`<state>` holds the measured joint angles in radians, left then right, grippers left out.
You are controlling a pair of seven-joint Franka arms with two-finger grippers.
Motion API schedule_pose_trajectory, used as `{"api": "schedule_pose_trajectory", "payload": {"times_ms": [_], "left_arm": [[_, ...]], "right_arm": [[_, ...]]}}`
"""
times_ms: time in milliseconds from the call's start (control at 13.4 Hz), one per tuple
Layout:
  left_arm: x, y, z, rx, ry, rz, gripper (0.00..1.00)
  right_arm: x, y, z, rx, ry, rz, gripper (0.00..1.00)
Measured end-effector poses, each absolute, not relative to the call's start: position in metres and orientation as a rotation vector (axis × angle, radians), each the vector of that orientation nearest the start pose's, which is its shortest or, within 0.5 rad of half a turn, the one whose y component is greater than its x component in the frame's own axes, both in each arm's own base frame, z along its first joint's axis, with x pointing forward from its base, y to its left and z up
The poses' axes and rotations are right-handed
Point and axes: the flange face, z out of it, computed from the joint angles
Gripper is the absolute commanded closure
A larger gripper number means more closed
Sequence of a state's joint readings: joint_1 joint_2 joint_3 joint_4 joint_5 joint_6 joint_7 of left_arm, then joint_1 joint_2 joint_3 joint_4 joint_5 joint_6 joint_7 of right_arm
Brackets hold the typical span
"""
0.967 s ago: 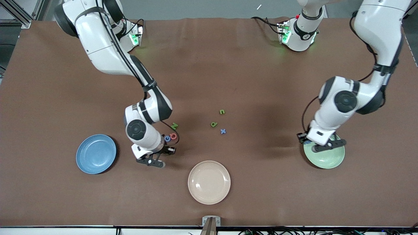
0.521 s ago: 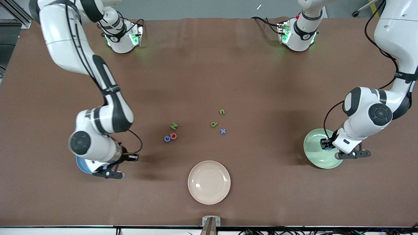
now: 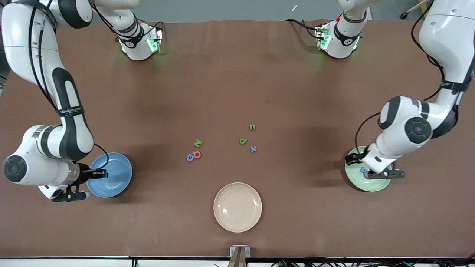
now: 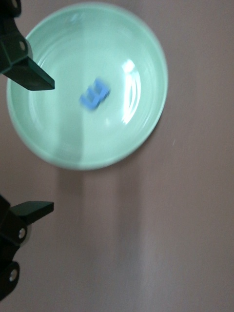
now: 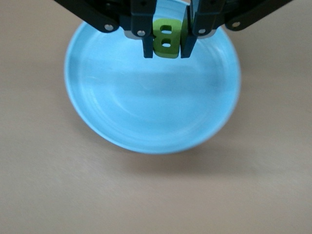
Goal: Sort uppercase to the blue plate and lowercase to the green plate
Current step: 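Grasp the green u with the left gripper while the right gripper reaches the Z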
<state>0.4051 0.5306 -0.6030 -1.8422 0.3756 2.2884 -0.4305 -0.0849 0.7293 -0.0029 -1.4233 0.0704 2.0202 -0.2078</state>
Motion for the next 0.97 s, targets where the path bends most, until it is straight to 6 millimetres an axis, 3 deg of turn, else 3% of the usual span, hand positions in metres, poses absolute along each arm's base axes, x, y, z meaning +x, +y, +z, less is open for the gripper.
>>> {"api": "schedule_pose_trajectory", "payload": {"times_ms": [74,298,446,595,744,967], "left_arm": [[0.630,-0.124,0.289,-3.170,-0.137,-0.035,0.00],[0.596,-0.228,0.288,-3.170,-0.273,0.002,0.00],[0.565,-0.292,0.277,-3.164,-0.312,0.043,0.01],[0.535,-0.343,0.259,-3.168,-0.282,0.094,0.09],[0.509,-0.389,0.245,-3.166,-0.284,0.131,0.20],[0.486,-0.434,0.228,-3.167,-0.315,0.174,0.27]], "right_arm": [[0.706,-0.067,0.246,-3.051,-0.148,0.207,0.84],[0.698,-0.068,0.218,-3.048,-0.175,0.239,0.38],[0.701,-0.060,0.210,-3.053,-0.190,0.202,0.37],[0.704,-0.045,0.212,-3.050,-0.214,0.182,0.28],[0.708,-0.003,0.217,-3.056,-0.181,0.173,0.25],[0.703,0.090,0.220,-3.076,0.016,0.187,0.23]]}}
